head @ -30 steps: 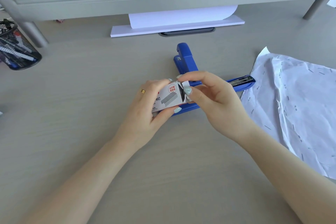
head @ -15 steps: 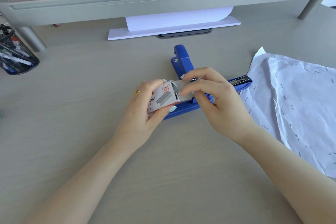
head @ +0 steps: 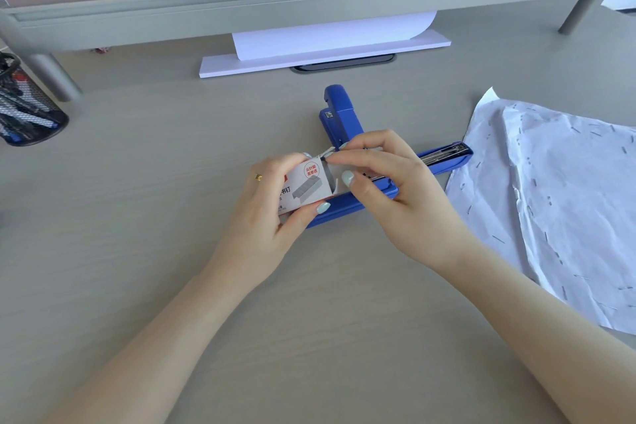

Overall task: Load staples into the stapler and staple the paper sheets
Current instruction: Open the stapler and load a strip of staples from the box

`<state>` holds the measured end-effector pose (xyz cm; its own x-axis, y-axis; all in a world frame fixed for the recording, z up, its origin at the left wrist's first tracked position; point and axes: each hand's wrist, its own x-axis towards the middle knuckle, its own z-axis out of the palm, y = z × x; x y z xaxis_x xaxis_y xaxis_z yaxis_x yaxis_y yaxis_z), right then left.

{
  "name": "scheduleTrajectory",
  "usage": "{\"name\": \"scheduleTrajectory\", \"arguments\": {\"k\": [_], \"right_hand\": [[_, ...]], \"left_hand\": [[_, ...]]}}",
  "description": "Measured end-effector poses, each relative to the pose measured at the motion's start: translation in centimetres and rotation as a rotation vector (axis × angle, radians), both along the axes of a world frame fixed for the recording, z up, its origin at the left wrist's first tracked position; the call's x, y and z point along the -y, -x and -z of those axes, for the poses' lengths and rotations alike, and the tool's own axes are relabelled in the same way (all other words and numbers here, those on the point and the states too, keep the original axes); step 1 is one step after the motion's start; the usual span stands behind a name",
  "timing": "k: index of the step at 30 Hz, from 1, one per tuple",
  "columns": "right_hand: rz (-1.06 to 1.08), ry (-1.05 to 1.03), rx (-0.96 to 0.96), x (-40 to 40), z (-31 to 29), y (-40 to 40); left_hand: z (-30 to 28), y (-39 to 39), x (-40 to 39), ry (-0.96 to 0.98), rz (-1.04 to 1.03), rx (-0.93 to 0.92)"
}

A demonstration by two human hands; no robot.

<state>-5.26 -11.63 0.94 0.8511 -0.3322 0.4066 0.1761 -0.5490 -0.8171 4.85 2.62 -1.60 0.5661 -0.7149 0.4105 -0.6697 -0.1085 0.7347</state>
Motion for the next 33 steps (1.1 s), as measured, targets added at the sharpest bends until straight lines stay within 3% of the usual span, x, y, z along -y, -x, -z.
{"name": "scheduleTrajectory", "arguments": {"k": [10, 16, 33], "right_hand": [[-0.031, -0.046, -0.075, -0.1, -0.3, 0.2], [-0.008, -0.094, -0.067, 0.1, -0.2, 0.2], [-0.117, 0.042, 0.02, 1.2, 0.1, 0.2]], "left_hand": [[0.3, 0.1, 0.2, -0.039, 0.044, 0.138], [0.2, 0.0, 0.2, -0.023, 0.024, 0.119], [0.4, -0.1, 0.2, -0.057, 0.001, 0.176]]}}
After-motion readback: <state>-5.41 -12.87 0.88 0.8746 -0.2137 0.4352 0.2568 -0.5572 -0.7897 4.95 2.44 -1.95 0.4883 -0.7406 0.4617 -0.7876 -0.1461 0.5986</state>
